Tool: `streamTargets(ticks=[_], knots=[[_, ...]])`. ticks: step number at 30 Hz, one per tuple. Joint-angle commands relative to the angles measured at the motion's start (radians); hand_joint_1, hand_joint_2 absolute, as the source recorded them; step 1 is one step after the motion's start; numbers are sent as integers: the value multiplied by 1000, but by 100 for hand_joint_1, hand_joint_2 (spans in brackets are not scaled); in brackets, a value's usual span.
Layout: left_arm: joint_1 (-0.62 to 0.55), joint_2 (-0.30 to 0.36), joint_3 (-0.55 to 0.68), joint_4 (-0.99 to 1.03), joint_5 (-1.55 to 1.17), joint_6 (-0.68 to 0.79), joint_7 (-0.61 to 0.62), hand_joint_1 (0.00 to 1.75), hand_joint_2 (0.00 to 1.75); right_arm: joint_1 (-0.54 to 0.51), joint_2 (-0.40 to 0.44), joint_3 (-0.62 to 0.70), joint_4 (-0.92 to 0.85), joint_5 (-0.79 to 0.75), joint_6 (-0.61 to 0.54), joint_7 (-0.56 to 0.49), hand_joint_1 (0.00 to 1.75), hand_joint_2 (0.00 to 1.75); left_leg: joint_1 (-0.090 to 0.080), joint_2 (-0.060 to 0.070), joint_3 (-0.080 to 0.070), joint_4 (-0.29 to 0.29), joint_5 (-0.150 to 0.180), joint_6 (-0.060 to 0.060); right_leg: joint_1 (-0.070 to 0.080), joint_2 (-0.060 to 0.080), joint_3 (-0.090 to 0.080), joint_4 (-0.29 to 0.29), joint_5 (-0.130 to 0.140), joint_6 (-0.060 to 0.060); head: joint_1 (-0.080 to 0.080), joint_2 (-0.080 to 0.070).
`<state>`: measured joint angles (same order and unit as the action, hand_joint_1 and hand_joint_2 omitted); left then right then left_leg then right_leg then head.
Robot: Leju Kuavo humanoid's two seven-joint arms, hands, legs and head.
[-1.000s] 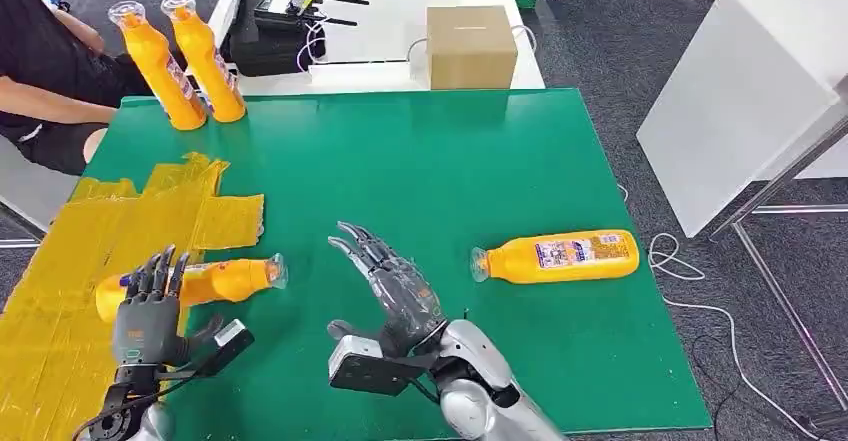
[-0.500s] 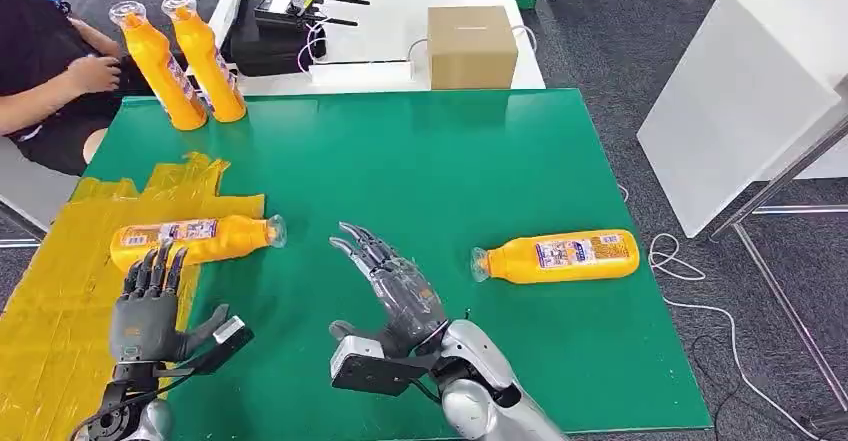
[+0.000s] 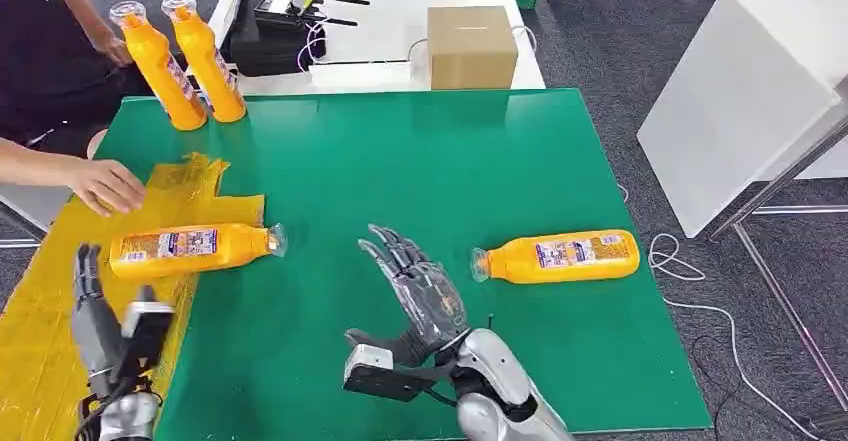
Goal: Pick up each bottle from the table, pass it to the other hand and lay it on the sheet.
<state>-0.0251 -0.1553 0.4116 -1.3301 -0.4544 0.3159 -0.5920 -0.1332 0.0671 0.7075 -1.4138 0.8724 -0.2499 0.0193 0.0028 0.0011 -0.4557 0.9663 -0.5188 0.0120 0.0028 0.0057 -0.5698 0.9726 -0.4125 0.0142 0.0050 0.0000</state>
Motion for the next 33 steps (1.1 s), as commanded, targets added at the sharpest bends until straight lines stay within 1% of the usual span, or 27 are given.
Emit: streamTargets(ticks=[1,2,3,4,6,7,8,10,15,25,28,30,33], knots=[[184,-153,-163,-407,235,-314,86,0,0,247,-189,-565,-191,199,67,90,0,175,-1,-12,0,1,-1,3,0,-13,5,-2,-3,4,0,0],[176,-148,-169,-393,235,-312,77,0,0,242,-201,-621,-184,199,76,95,0,175,-1,-12,-2,1,-1,2,-1,-13,3,-2,-2,4,1,0],[168,-144,-172,-381,236,-309,74,0,0,235,-206,-660,-179,182,95,72,0,175,-2,-9,-3,1,0,2,-2,-10,2,-2,-1,3,1,0],[157,-139,-170,-367,241,-304,70,0,0,221,-211,-712,-163,183,104,71,0,175,-1,-10,-3,1,-1,3,-2,-11,3,-3,-1,4,2,0],[147,-133,-166,-349,257,-308,71,0,0,203,-207,-764,-146,188,130,52,0,175,-4,-6,-4,0,-2,4,-5,-8,1,-2,0,2,1,0],[141,-130,-165,-340,257,-308,71,0,0,192,-209,-779,-134,194,138,50,0,175,-3,-7,-2,0,-3,3,-4,-8,4,-4,0,3,1,0],[140,-130,-165,-338,258,-309,70,0,0,189,-209,-781,-130,193,140,50,0,175,-5,-7,-4,0,-2,3,-5,-9,1,-3,0,2,0,0],[138,-128,-166,-334,259,-310,68,0,0,183,-209,-793,-117,194,146,51,0,175,-5,-6,-3,0,-2,3,-5,-7,2,-3,0,1,0,0],[136,-126,-165,-331,268,-315,65,0,0,161,-217,-798,-79,198,158,53,0,175,-3,-4,-2,0,-2,4,-4,-6,2,-3,0,1,0,0],[136,-126,-168,-332,269,-316,63,0,0,149,-223,-795,-70,200,162,55,0,175,-2,-3,-1,-1,-1,4,-3,-5,2,-3,0,2,0,0],[112,-119,-182,-311,272,-326,60,0,0,49,-241,-782,47,210,186,63,0,175,-1,-1,-1,-1,-1,4,-3,-3,2,-3,1,2,0,0],[92,-111,-194,-289,272,-326,60,0,0,-39,-247,-759,156,225,192,59,0,175,-1,0,-1,-1,-1,4,-3,-2,2,-3,2,2,0,0],[74,-107,-204,-270,282,-335,62,0,0,-135,-238,-731,281,254,194,63,0,175,-2,1,-1,-1,0,4,-3,-1,2,-3,3,1,0,0]])
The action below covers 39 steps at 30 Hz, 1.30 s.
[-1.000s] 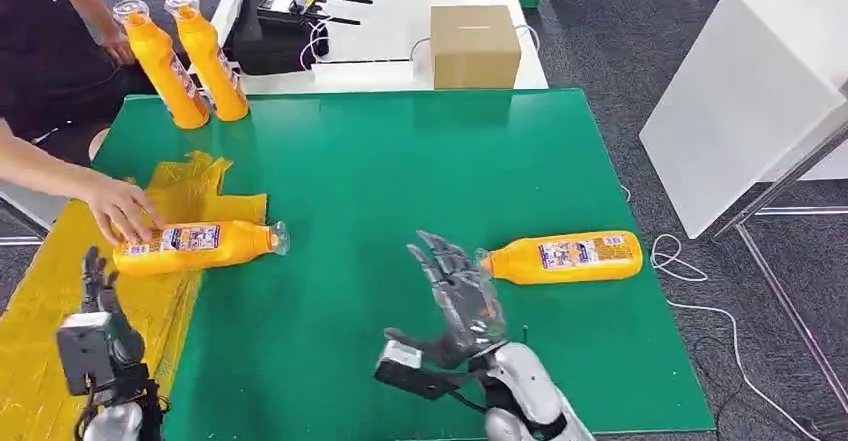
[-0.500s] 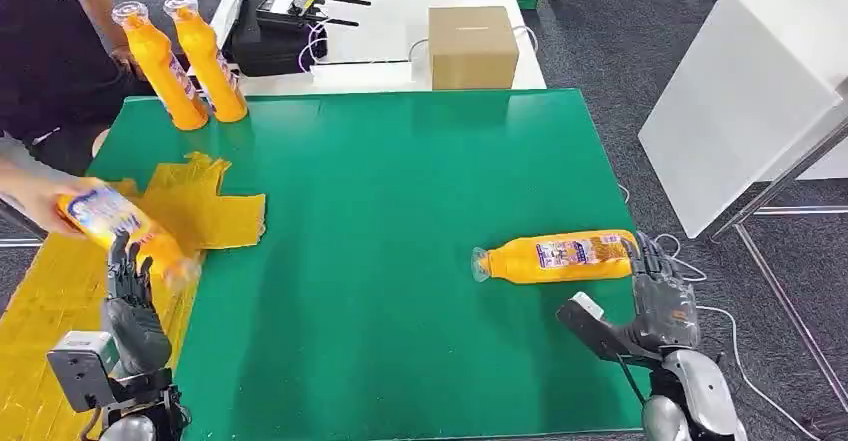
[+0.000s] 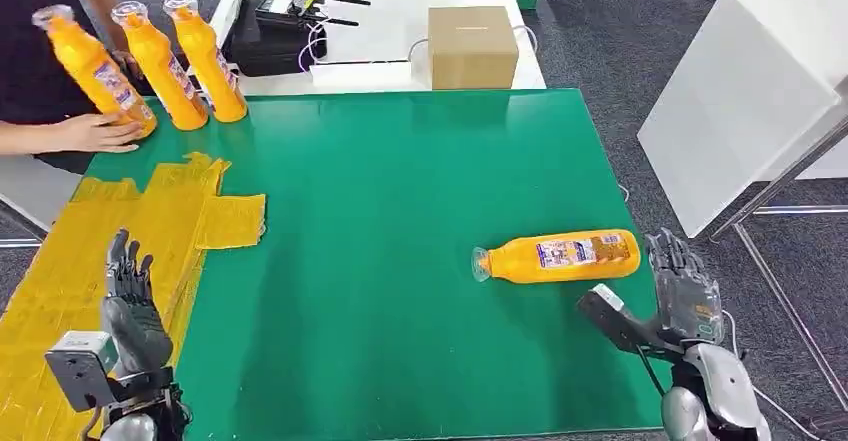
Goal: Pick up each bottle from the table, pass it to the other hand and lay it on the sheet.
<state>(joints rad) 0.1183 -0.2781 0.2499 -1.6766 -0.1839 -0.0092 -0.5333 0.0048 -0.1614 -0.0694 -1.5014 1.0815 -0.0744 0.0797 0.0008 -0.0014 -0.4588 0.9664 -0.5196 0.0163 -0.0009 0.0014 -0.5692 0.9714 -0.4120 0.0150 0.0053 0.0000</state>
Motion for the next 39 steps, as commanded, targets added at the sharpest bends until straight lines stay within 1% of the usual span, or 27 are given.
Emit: streamTargets(ticks=[1,5,15,31,34,36,37,38,39], knots=[[-74,18,-45,81,12,-10,4,0,0,-295,-6,53,400,52,15,2,0,175,1,5,3,-1,1,0,1,4,2,-3,3,1,0,0],[-85,19,-51,90,25,-17,11,0,0,-378,7,99,520,90,5,3,0,175,1,6,3,-2,1,0,1,4,2,-2,3,2,0,0],[-109,20,-50,113,44,-25,19,0,0,-494,33,171,712,145,27,13,0,175,1,4,3,-1,1,1,0,2,1,0,2,2,0,0],[-111,20,-46,115,53,-29,18,0,0,-513,33,194,751,151,32,5,0,175,0,1,2,0,2,1,0,1,1,0,2,2,0,0],[-123,25,-41,130,72,-37,15,0,0,-552,28,245,831,145,91,-36,0,175,1,2,2,0,1,0,1,2,1,-1,3,2,0,0],[-136,32,-39,150,82,-43,12,0,0,-583,12,290,903,129,157,-80,0,175,0,2,1,0,2,1,0,2,1,0,2,2,0,0],[-143,34,-38,160,88,-46,8,0,0,-594,1,311,933,121,188,-98,0,175,1,2,1,0,2,0,0,2,1,-1,3,2,0,0],[-155,40,-40,181,96,-51,2,0,0,-607,-25,340,972,93,248,-137,0,175,0,1,2,-1,2,1,0,1,1,0,2,2,0,0],[-166,44,-42,199,99,-52,-2,0,0,-606,-45,357,982,74,272,-162,0,175,1,1,3,-1,2,0,1,1,2,-2,3,2,0,0]])
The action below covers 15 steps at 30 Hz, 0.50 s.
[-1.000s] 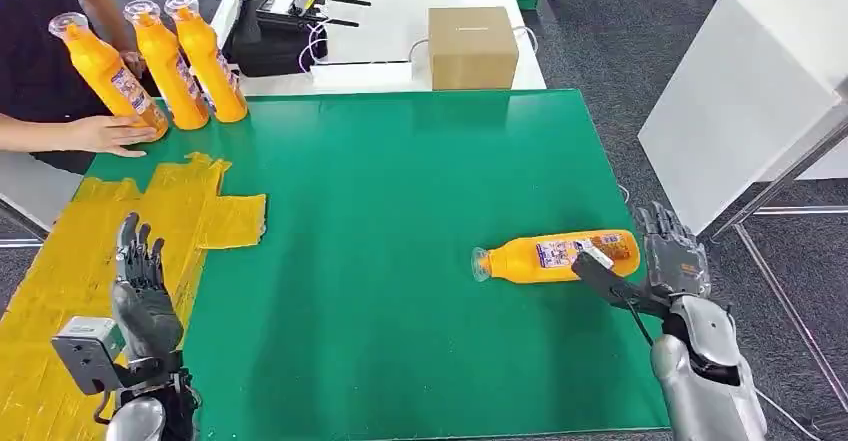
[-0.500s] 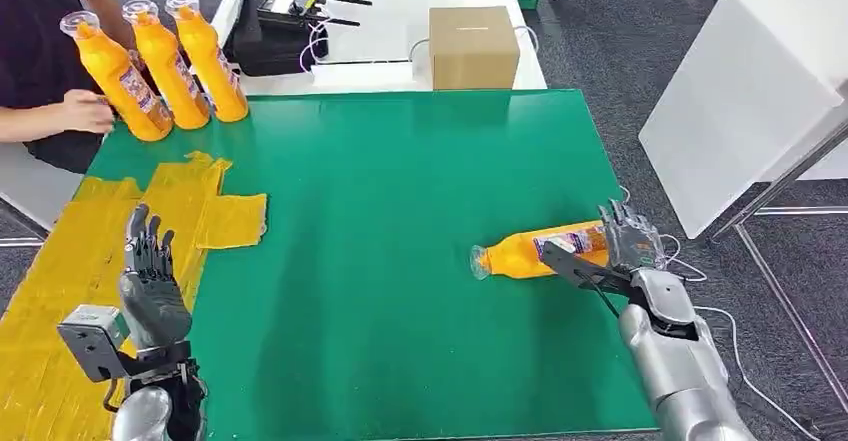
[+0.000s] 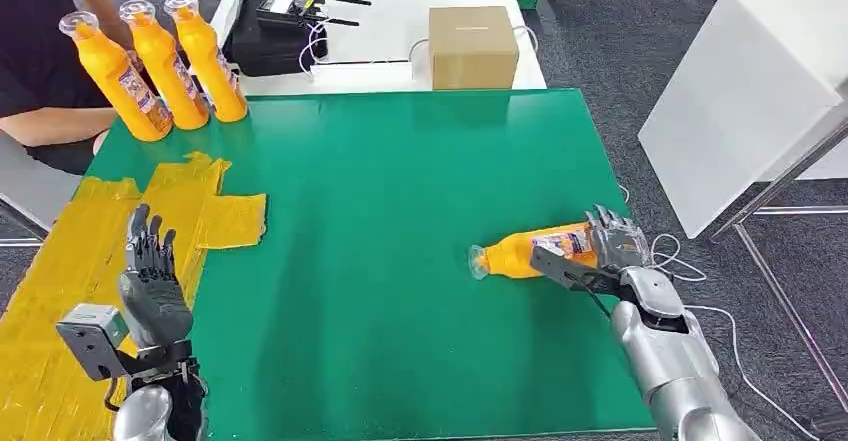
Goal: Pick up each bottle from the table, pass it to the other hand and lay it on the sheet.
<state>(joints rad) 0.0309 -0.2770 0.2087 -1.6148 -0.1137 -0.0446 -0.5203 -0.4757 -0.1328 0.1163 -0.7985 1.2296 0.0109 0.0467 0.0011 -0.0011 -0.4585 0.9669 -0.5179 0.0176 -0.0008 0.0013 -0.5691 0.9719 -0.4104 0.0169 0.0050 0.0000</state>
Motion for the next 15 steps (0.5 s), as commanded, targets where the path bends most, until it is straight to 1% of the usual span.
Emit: streamTargets(ticks=[1,2,3,4,5,8,10,15], knots=[[-88,45,-3,148,34,-16,-21,0,0,-125,-91,194,282,-82,206,-153,133,175,0,-1,3,-1,1,-1,0,-1,2,-2,0,0,0,0],[-97,50,-6,162,38,-15,-24,0,0,-122,-113,222,280,-107,231,-169,161,175,1,-3,4,-2,1,-1,1,-3,3,-3,1,1,0,0],[-101,53,-7,169,40,-14,-26,0,0,-116,-127,237,273,-132,247,-171,175,175,0,-2,6,-1,1,0,1,-3,4,-2,0,0,0,0],[-105,53,-5,175,45,-13,-29,0,0,-114,-138,252,267,-143,261,-176,175,175,1,-5,6,-2,1,-1,1,-5,6,-4,1,1,1,0],[-112,57,-6,186,53,-13,-33,0,0,-110,-163,277,254,-169,304,-172,175,175,1,-4,8,-2,1,-1,2,-5,8,-3,0,1,0,0],[-122,61,-10,202,58,-12,-36,0,0,-98,-196,322,237,-217,330,-155,175,175,1,-7,8,-2,2,-1,2,-7,10,-5,1,1,1,0],[-129,62,-13,209,62,-12,-36,0,0,-97,-204,349,239,-236,340,-147,175,175,0,-4,11,-1,1,0,1,-4,11,-3,0,1,1,0],[-136,65,-14,225,66,-11,-37,0,0,-88,-222,378,241,-266,339,-146,175,175,0,-6,13,-1,2,-1,2,-5,14,-5,1,1,0,0]])
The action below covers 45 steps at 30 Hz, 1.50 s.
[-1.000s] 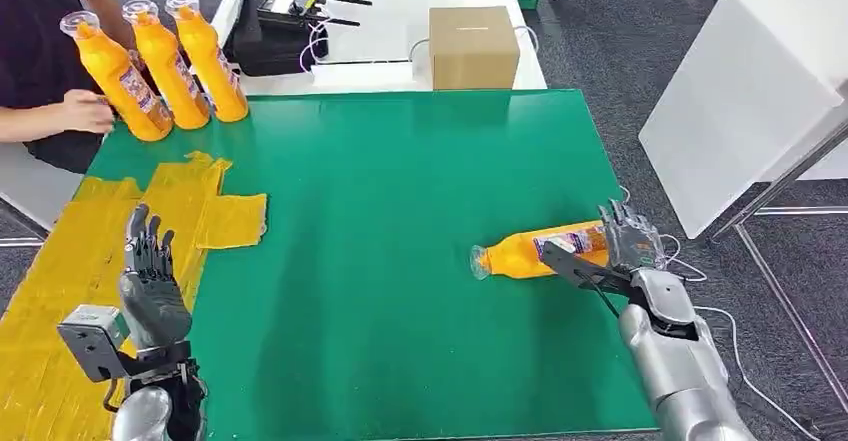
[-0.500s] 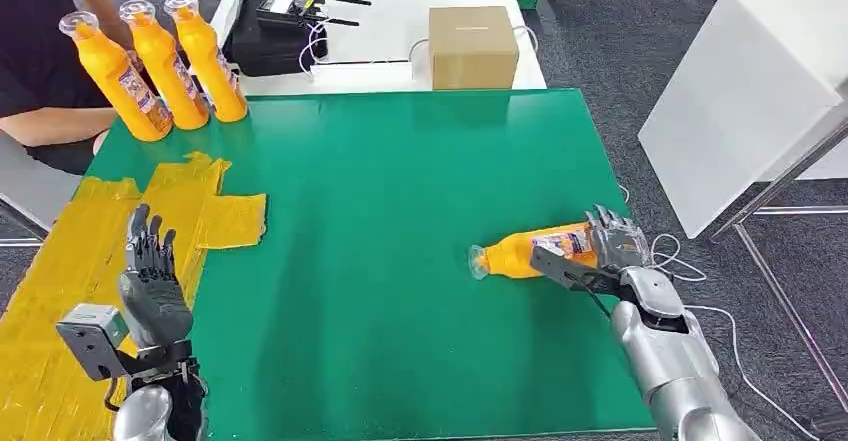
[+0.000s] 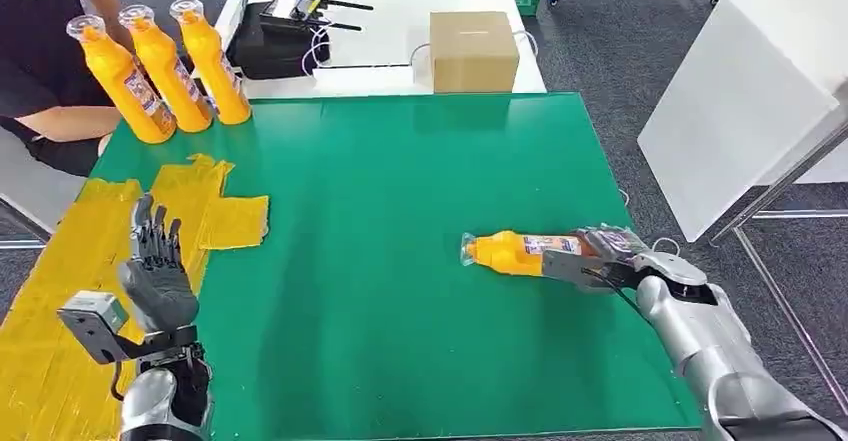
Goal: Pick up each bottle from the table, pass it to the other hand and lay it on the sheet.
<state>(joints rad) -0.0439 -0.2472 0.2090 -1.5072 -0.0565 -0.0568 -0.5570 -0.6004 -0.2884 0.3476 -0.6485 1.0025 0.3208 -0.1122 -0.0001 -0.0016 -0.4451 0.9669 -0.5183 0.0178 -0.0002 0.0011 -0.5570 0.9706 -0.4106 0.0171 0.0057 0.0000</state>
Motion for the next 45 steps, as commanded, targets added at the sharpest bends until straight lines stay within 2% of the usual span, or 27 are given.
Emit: streamTargets(ticks=[1,6,8,10,12,13,14,17,20,23,28,37,41,45], knots=[[-61,36,-14,117,9,2,-1,0,0,37,-67,147,91,-39,29,13,175,175,1,-5,0,-1,2,-1,1,-5,3,-3,1,0,0,0],[-68,38,-15,123,13,2,-1,0,0,35,-66,159,89,-84,36,19,175,175,1,-4,1,-1,2,-1,1,-4,4,-3,2,0,0,0],[-56,37,-20,115,18,3,24,0,0,64,-38,99,46,-168,-18,19,175,175,0,-5,1,-1,2,-1,1,-5,4,-4,2,0,0,0],[-21,41,-34,105,22,-18,83,0,0,114,20,13,-41,-257,-131,-10,175,175,0,-3,4,-2,1,-1,1,-3,5,-3,1,0,0,0],[58,19,-35,56,94,-98,118,0,0,203,131,-87,-240,-344,-226,-19,175,175,1,-2,1,-4,3,-2,2,-2,3,-7,4,0,0,0],[95,3,-35,31,148,-152,118,0,0,240,169,-103,-342,-374,-230,-12,175,175,1,5,6,-5,0,-2,2,5,7,-5,2,-1,0,0],[133,-18,-38,8,179,-183,128,0,175,279,204,-102,-457,-393,-238,-4,175,175,2,8,5,-6,0,-2,2,8,5,-6,3,-1,0,0],[177,-52,-75,-15,225,-255,150,0,175,337,253,-66,-637,-450,-225,10,175,175,3,14,3,-5,-2,-3,2,14,1,-3,2,-1,-1,0],[181,-59,-124,-7,242,-288,164,0,175,342,298,-34,-680,-476,-234,3,175,175,3,13,-3,-1,-3,-3,1,13,-6,1,0,-1,-1,0],[173,-56,-157,0,249,-296,167,0,175,318,327,-18,-656,-484,-249,0,175,175,3,2,-9,0,-1,-3,1,4,-9,2,0,0,-1,0],[143,-56,-235,14,219,-279,157,0,175,260,404,-14,-515,-515,-258,-21,175,175,3,5,-10,0,0,-3,2,5,-9,1,1,1,-1,0],[125,-49,-265,27,202,-250,141,0,175,243,465,26,-455,-522,-259,-38,175,175,3,4,-9,-1,0,-3,1,4,-8,1,1,0,-1,0],[121,-49,-281,25,190,-241,140,0,175,228,506,75,-396,-517,-257,-41,175,175,4,7,-9,-1,0,-4,2,7,-9,1,2,0,0,0],[121,-50,-289,24,188,-236,142,0,175,240,520,113,-362,-503,-273,-47,175,175,3,4,-9,-2,0,-3,2,4,-8,0,1,0,0,0]])
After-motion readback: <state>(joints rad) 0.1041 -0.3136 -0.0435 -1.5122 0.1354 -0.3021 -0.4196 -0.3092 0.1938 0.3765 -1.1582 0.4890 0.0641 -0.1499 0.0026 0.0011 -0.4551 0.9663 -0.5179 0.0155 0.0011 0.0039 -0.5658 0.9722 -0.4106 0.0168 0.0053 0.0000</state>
